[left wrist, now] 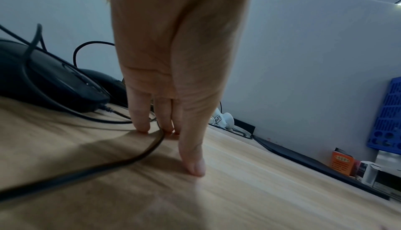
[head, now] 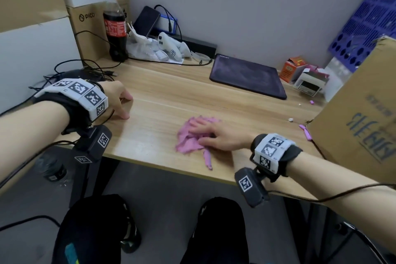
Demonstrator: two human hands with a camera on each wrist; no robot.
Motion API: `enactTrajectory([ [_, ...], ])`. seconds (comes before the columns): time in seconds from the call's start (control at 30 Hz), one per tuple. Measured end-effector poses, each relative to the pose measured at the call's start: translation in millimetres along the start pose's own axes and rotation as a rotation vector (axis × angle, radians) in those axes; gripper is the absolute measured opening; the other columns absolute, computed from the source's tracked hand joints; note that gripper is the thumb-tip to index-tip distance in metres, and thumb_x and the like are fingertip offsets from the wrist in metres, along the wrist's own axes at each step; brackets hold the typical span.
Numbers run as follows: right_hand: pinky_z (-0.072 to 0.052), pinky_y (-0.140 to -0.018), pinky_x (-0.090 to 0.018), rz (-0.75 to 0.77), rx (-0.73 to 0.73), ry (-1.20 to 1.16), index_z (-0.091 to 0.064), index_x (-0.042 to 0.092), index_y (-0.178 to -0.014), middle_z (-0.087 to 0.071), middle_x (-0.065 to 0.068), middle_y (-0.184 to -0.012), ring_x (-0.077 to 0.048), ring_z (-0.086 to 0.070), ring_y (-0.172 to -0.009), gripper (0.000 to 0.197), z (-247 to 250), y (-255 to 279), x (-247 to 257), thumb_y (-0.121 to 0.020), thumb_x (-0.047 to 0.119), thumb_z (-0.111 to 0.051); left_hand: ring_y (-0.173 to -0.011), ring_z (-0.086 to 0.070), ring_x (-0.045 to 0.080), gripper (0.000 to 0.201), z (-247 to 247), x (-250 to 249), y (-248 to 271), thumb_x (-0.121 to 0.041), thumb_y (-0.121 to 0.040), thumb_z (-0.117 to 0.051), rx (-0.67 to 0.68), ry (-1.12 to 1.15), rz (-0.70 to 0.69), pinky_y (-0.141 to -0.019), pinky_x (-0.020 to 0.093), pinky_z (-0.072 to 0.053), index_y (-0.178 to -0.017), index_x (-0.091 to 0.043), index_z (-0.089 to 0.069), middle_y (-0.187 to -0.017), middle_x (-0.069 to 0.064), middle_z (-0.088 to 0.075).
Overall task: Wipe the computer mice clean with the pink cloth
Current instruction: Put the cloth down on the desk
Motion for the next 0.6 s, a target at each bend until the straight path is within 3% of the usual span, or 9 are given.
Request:
enactTrajectory([
  [0.13, -0.015, -0.123, -0.039, 0.176, -0.011, -0.183, -0.063, 0.020, -0.126, -0.043, 0.003, -0.150, -0.009, -0.028, -0.144, 0.039, -34, 14, 58, -0.094, 0.001, -0.053, -0.114, -0.056, 0.020, 0.076, -5, 3, 4, -0.040, -0.073, -0.082, -0.011, 0.006, 0.009, -0.100, 0.033, -0.043, -0.139, -0.017, -0.053, -0.128, 0.001, -0.061],
  [0.27, -0.039, -0.109, -0.021, 0.334, 0.132, -0.304, -0.069, 0.007, -0.117, -0.059, -0.006, -0.135, -0.013, -0.047, -0.134, 0.038, -56, 36, 108, -0.090, -0.012, -0.049, -0.115, -0.057, 0.021, 0.075, -4, 2, 4, -0.041, -0.073, -0.082, -0.018, -0.013, 0.025, -0.102, 0.034, -0.044, -0.139, -0.020, -0.053, -0.128, 0.000, -0.061],
  [0.33, -0.040, -0.109, -0.023, 0.336, 0.123, -0.367, -0.068, 0.001, -0.117, -0.061, -0.011, -0.132, -0.015, -0.051, -0.131, 0.045, -47, 38, 114, -0.086, -0.019, -0.043, -0.109, -0.060, 0.021, 0.072, -3, 1, 4, -0.043, -0.071, -0.082, -0.029, -0.037, 0.026, -0.099, 0.034, -0.047, -0.135, -0.023, -0.057, -0.121, -0.002, -0.064],
  [0.4, -0.041, -0.107, -0.021, 0.285, 0.032, -0.411, -0.067, 0.000, -0.117, -0.061, -0.010, -0.132, -0.011, -0.053, -0.126, 0.051, -23, 34, 102, -0.081, -0.023, -0.040, -0.105, -0.061, 0.021, 0.070, -2, 0, 4, -0.045, -0.070, -0.082, -0.030, -0.062, 0.023, -0.096, 0.035, -0.048, -0.133, -0.024, -0.058, -0.115, -0.003, -0.065],
  [0.47, -0.045, -0.095, -0.012, 0.226, -0.118, -0.431, -0.066, 0.002, -0.120, -0.062, -0.006, -0.128, -0.001, -0.058, -0.114, 0.055, 11, 30, 79, -0.079, -0.024, -0.039, -0.106, -0.060, 0.021, 0.074, -2, 1, 4, -0.047, -0.069, -0.083, -0.021, -0.063, 0.027, -0.097, 0.036, -0.048, -0.134, -0.025, -0.057, -0.117, -0.003, -0.064],
  [0.53, -0.050, -0.080, -0.011, 0.085, -0.311, -0.392, -0.064, 0.013, -0.124, -0.064, 0.001, -0.121, 0.007, -0.062, -0.099, 0.058, 50, 25, 38, -0.084, -0.021, -0.037, -0.106, -0.060, 0.021, 0.077, -2, 2, 4, -0.049, -0.067, -0.083, -0.019, -0.063, 0.034, -0.098, 0.037, -0.048, -0.135, -0.026, -0.056, -0.118, -0.003, -0.063],
  [0.6, -0.051, -0.070, -0.014, -0.147, -0.503, -0.299, -0.062, 0.023, -0.125, -0.065, 0.000, -0.118, -0.004, -0.065, -0.095, 0.057, 84, 28, -16, -0.091, -0.014, -0.035, -0.106, -0.060, 0.021, 0.078, -1, 1, 3, -0.049, -0.067, -0.084, -0.019, -0.064, 0.038, -0.098, 0.037, -0.048, -0.136, -0.026, -0.056, -0.118, -0.004, -0.063],
])
Point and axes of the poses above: each hand's wrist, its own y-axis away from the middle knuckle, its own z-axis out of the back of the hand, x = y × z, the point moved 7 cm from there along -y, towards the middle knuckle
